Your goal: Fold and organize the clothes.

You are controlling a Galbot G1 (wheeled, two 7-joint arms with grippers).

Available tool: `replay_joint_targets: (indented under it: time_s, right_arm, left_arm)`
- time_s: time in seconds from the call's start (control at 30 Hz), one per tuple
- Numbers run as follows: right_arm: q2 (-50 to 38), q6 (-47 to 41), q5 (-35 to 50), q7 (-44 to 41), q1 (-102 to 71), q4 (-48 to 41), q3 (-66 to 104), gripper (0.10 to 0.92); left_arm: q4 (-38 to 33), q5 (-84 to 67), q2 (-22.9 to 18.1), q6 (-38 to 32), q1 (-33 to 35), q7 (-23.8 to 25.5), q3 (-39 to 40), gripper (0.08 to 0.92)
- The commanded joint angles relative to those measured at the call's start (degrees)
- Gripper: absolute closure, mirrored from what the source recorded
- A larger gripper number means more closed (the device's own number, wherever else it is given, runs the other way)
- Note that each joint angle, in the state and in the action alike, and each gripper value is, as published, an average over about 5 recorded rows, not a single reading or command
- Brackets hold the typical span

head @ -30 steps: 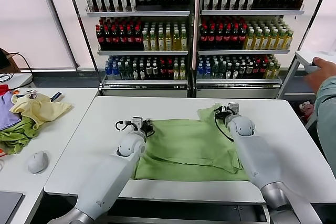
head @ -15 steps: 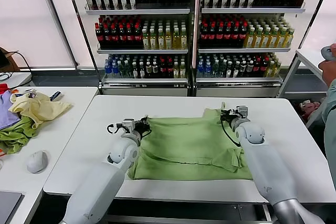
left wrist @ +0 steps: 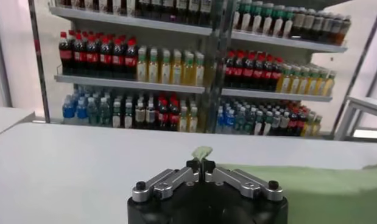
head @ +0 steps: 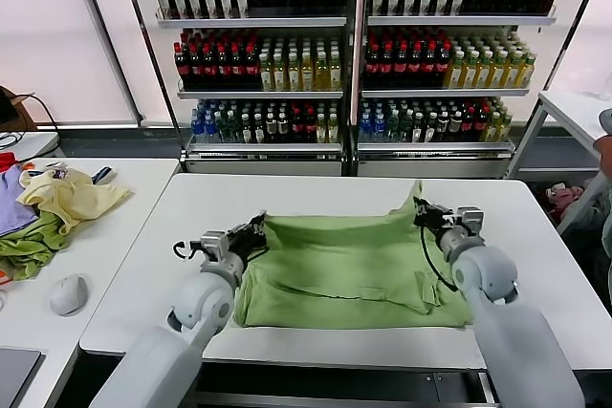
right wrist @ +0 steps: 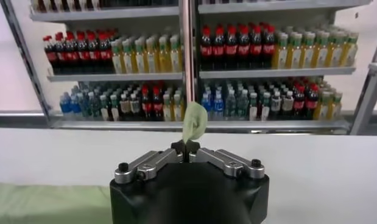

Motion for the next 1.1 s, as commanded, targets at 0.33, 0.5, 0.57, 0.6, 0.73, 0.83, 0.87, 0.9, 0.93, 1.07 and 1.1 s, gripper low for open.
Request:
replay_joint_targets:
  time_s: [0.33, 0.5, 0.57, 0.6, 0.73, 0.83, 0.87, 0.9, 0.93, 1.07, 1.1]
  right_arm:
    - [1.93, -2.05, -4.67, 2.67, -19.49, 11.40, 6.72, 0.905]
    - [3.36, -2.18, -8.03, 3.00, -18.23, 9.47, 4.41, 0.860]
    - [3.64, -2.16, -8.23, 2.92, -18.61, 10.68, 4.30, 0.806]
    - [3.71, -2.09, -8.31, 2.83, -19.03, 11.57, 4.41, 0.780]
    - [3.79, -1.38, -8.82, 2.34, -21.94, 15.25, 5.66, 0.660]
    - [4.01, -0.88, -9.09, 2.04, -24.07, 17.11, 6.58, 0.573]
    - [4.13, -0.74, -9.23, 1.96, -24.65, 17.56, 6.76, 0.547]
    - [4.27, -0.62, -9.39, 1.87, -25.14, 17.93, 6.87, 0.521]
    - [4.40, -0.50, -9.56, 1.79, -25.58, 18.25, 6.95, 0.487]
    - [4.76, -0.09, -10.07, 1.61, -26.70, 18.89, 7.03, 0.374]
    - [4.79, 0.01, -10.12, 1.57, -26.90, 18.98, 7.08, 0.348]
  left_arm:
    - [-7.93, 6.92, 5.67, 3.21, 13.75, 2.97, -0.75, 0.907]
    - [-6.55, 10.91, 4.34, 2.39, 13.35, 3.05, -0.53, 0.838]
    - [-7.08, 12.37, 3.77, 1.66, 13.82, 2.61, -1.00, 0.779]
    - [-7.63, 13.07, 3.36, 1.23, 14.31, 2.20, -1.36, 0.753]
    - [-9.91, 16.96, 0.55, -0.85, 16.98, -1.76, -3.03, 0.632]
    - [-9.04, 20.23, -2.53, -0.66, 18.15, -5.38, -3.63, 0.546]
    - [-8.14, 21.20, -3.64, -0.19, 18.25, -6.38, -3.63, 0.520]
    - [-7.01, 22.00, -4.66, 0.32, 18.18, -7.24, -3.57, 0.494]
    - [-5.82, 22.77, -5.68, 0.80, 18.04, -8.08, -3.47, 0.459]
    - [-2.34, 24.30, -8.57, 2.14, 17.30, -9.66, -2.96, 0.347]
    - [-1.88, 24.41, -9.08, 2.59, 17.20, -9.89, -2.82, 0.321]
